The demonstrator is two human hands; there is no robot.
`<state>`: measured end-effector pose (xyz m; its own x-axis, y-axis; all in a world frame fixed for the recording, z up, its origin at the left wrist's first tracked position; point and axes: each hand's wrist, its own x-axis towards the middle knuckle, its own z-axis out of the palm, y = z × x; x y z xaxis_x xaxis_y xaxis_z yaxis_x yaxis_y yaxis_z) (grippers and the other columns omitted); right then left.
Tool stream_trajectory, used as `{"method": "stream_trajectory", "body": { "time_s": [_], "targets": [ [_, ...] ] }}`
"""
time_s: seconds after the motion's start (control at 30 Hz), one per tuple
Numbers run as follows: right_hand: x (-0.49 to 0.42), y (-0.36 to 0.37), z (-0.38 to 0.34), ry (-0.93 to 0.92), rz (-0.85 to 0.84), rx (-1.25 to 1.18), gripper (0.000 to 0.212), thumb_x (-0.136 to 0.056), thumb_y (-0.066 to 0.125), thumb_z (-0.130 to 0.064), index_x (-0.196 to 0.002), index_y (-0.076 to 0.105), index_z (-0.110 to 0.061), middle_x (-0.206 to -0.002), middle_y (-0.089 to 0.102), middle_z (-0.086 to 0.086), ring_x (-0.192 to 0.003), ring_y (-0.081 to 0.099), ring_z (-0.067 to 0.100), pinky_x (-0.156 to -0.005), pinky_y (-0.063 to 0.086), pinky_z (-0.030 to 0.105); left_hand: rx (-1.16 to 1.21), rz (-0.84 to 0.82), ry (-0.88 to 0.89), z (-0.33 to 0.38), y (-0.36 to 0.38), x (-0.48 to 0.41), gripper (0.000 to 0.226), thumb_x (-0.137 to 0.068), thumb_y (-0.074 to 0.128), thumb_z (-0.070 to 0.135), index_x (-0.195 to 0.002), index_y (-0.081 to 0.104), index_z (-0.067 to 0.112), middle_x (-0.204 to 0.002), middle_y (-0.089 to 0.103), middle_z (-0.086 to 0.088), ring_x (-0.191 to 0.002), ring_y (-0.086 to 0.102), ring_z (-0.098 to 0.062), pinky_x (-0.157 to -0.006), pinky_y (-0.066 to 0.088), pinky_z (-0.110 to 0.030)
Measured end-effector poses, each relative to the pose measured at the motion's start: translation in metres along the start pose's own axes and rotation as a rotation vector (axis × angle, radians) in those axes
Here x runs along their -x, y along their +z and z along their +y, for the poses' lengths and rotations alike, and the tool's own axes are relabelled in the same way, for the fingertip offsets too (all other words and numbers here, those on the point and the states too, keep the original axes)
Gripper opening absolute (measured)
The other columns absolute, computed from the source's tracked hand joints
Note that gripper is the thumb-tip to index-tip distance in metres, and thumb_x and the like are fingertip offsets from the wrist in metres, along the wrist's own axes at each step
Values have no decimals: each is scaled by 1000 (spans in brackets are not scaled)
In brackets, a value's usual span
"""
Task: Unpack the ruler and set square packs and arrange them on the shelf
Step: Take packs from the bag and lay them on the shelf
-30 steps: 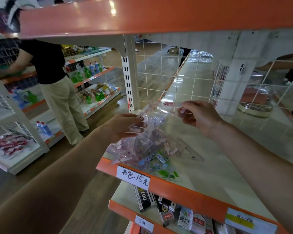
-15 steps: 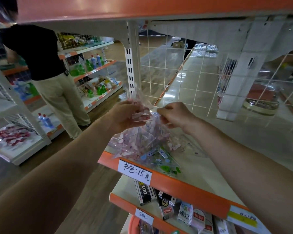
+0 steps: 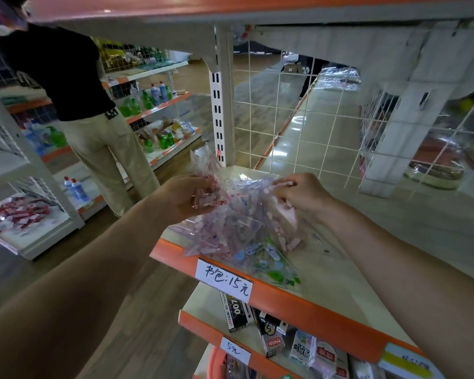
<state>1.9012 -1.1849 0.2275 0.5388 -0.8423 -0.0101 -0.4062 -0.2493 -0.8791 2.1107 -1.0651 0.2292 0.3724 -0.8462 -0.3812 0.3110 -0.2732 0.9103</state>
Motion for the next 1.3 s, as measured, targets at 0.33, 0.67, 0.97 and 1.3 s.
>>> {"method": "stream_trajectory", "body": {
  "time_s": [0.33, 0.67, 0.97, 1.3],
  "targets": [
    [10, 30, -17, -139, -84, 651, 18, -86, 57, -20, -92, 67, -7, -107, 65, 15, -97, 62, 31, -72, 45, 31, 72, 58, -31, 13, -9, 19, 12, -96, 47, 8, -88, 55, 5, -82, 60, -11, -67, 64, -20, -62, 58, -32],
    [42, 93, -57, -397, -596, 855, 49, -81, 57, -63, -103, 53, -20, -118, 57, 1, -103, 54, 22, -83, 42, 35, 86, 183, -29, 5, -32, 30, 9, -92, 47, 2, -84, 51, 3, -85, 55, -15, -70, 57, -22, -55, 55, -26],
    [44, 74, -54, -366, -595, 789, 49, -84, 62, -49, -128, 55, -30, -131, 56, 0, -116, 54, 23, -94, 45, 36, -317, 360, -10, -8, -43, 19, 12, -87, 61, 4, -97, 61, -4, -114, 62, -23, -108, 60, -37, -99, 46, -50],
    [41, 52, -46, -270, -589, 819, 22, -81, 67, -26, -73, 47, -23, -82, 51, -4, -77, 51, 17, -55, 32, 26, -296, 208, -61, -5, -14, 18, 10, -93, 56, 9, -85, 60, 6, -74, 62, -9, -58, 60, -18, -66, 48, -33]
  ]
}}
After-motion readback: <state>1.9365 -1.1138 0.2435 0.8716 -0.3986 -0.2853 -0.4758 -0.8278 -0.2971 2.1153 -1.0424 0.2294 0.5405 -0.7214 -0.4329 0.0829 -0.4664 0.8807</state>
